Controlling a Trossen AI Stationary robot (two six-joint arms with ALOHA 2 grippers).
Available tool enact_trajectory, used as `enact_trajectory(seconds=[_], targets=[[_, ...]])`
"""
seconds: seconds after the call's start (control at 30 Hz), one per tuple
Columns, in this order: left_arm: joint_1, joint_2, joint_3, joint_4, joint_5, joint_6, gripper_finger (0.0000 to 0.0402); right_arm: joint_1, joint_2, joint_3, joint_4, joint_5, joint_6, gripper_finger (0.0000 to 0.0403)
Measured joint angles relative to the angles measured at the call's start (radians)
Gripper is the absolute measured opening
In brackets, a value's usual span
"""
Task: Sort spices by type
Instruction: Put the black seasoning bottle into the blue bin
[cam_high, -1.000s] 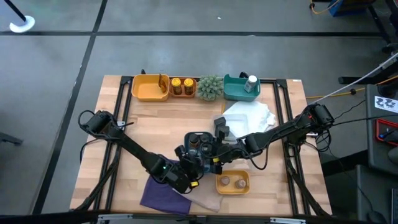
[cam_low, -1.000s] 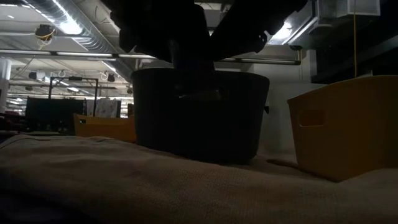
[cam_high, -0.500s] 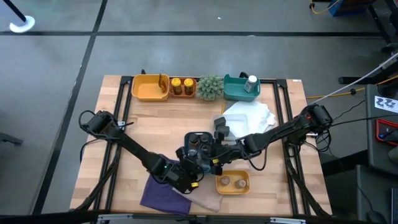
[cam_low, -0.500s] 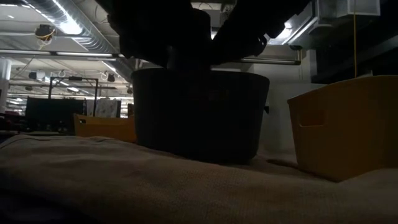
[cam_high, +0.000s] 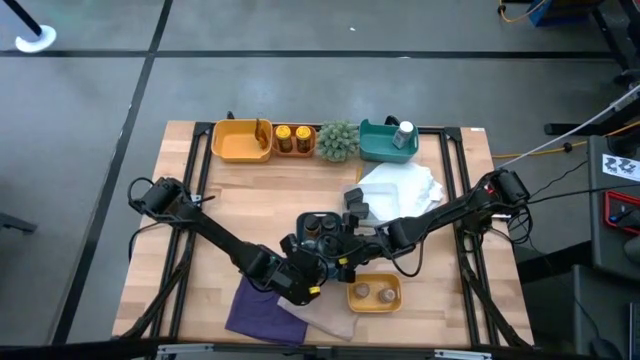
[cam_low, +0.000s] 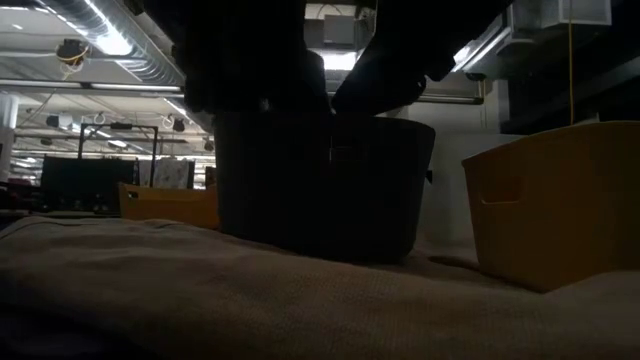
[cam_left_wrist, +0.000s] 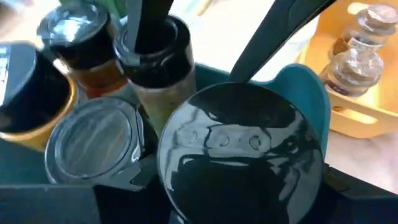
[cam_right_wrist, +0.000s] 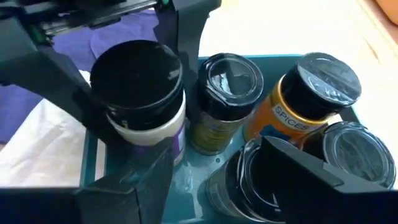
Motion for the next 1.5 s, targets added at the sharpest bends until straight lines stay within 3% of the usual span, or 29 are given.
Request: enact_trajectory(seconds=[0.43,0.7,1.17,1.5], targets=[[0.012,-0.006,0.000,-0.006,0.033,-0.055,0.0224,0.000,0.000,0.000,-0.001,0.000,0.001,0.0241],[0.061,-0.006,0.000,-0.008,0.144,-0.106,0.0224,0.000,0.000,0.000,-0.002,0.000,0.001,0.0241],[0.061,-0.006,0.000,-0.011,0.170,0.102,0.0224,0.000,-0.053,0.000,-0.027,-0.001,-0.041,0.0241],[0.062,-0.006,0.000,-0.010,0.170,0.111,0.0224,0.000,-0.076,0.001,0.051,0.025,-0.046,0.0241]])
